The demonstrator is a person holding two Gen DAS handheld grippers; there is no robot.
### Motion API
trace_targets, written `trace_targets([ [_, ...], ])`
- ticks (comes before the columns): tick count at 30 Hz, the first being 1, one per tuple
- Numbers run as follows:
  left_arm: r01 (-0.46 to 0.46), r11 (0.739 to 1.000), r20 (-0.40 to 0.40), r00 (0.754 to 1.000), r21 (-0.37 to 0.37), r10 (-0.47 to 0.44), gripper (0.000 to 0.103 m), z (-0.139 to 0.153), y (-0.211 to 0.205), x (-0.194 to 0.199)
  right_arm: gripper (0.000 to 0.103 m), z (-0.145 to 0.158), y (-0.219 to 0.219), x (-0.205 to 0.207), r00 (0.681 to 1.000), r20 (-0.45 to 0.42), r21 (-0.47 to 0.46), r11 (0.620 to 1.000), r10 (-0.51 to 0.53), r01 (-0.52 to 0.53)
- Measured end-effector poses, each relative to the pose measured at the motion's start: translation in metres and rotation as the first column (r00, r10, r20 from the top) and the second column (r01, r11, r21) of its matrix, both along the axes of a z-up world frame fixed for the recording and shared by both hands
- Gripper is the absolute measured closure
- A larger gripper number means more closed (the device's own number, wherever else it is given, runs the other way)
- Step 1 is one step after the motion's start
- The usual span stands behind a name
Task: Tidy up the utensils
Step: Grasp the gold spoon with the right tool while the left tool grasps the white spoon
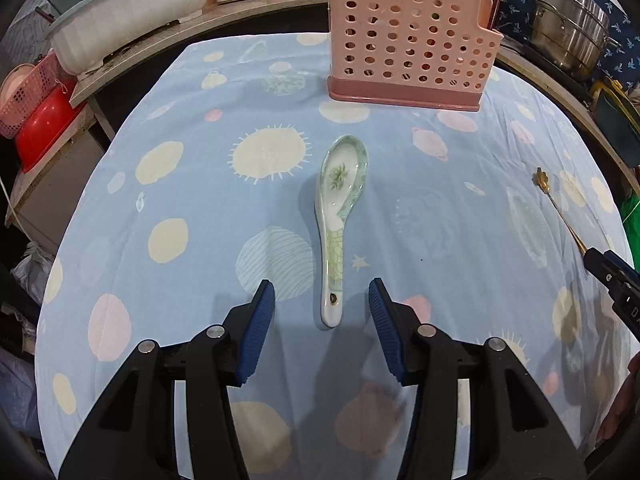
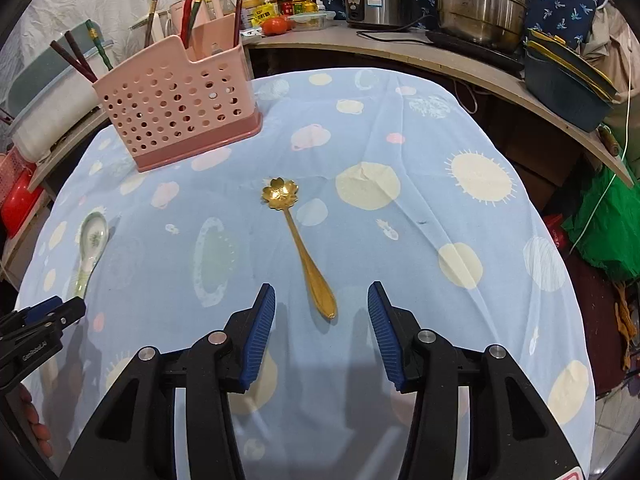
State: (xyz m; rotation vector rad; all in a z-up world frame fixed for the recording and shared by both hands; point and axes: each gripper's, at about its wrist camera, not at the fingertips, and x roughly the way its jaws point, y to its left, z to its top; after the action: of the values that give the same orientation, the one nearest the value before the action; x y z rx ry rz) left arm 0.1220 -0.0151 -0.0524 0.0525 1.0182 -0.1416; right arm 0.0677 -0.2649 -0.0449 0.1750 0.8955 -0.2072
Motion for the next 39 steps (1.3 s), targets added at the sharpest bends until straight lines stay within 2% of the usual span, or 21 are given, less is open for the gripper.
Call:
trace_targets([
  [3,0.003,1.000,-0.005,1.000,-0.003,-0.003,0.057,-0.002,-0.001,0.003,0.058,-0.004,-0.004,0.005,1.000,-0.008,-0.002,1.000,-0.001,0.001],
  [5,0.006,1.000,-0.007,1.000,-0.006,-0.006,0.060,-0.003,-0.001,0.004,0.064,-0.005,-0.004,0.009,1.000,-0.011,0.000,1.000,0.002,-0.002],
  [7,0.013,1.000,-0.011,1.000,-0.012,-0.014,0.068,-0.004,-0.002,0.006,0.072,-0.007,-0.004,0.012,1.000,-0.018,0.006,1.000,0.010,-0.010],
  [10,0.029,0.999,-0.013,0.999,-0.021,-0.029,0.074,-0.005,-0.004,0.006,0.084,-0.011,-0.003,0.016,0.999,-0.030,0.013,1.000,0.020,-0.019],
  [16,0.042,0.997,-0.023,0.999,-0.067,-0.044,0.092,-0.005,0.000,0.009,0.093,-0.013,0.000,0.014,0.999,-0.030,0.013,0.999,0.029,-0.029],
  [24,0.046,0.991,-0.030,0.998,-0.126,-0.050,0.093,0.000,0.008,0.008,0.094,-0.009,0.006,0.009,0.999,-0.025,0.035,0.998,0.046,-0.045],
  [29,0.060,0.990,-0.013,0.998,-0.131,-0.062,0.094,0.010,0.008,0.002,0.095,0.000,0.015,0.003,0.998,-0.007,0.048,0.997,0.068,-0.067],
  [33,0.065,0.989,0.014,0.998,-0.131,-0.064,0.095,0.022,0.009,-0.005,0.096,0.008,0.023,-0.001,0.996,0.011,0.054,0.995,0.087,-0.087],
  [35,0.067,0.989,0.031,0.998,-0.132,-0.063,0.096,0.031,0.009,-0.008,0.101,0.012,0.025,-0.003,0.995,0.020,0.059,0.994,0.094,-0.095],
  [39,0.068,0.988,0.071,0.996,-0.139,-0.059,0.097,0.051,0.012,-0.011,0.101,0.022,0.030,-0.005,0.994,0.038,0.063,0.992,0.105,-0.107],
])
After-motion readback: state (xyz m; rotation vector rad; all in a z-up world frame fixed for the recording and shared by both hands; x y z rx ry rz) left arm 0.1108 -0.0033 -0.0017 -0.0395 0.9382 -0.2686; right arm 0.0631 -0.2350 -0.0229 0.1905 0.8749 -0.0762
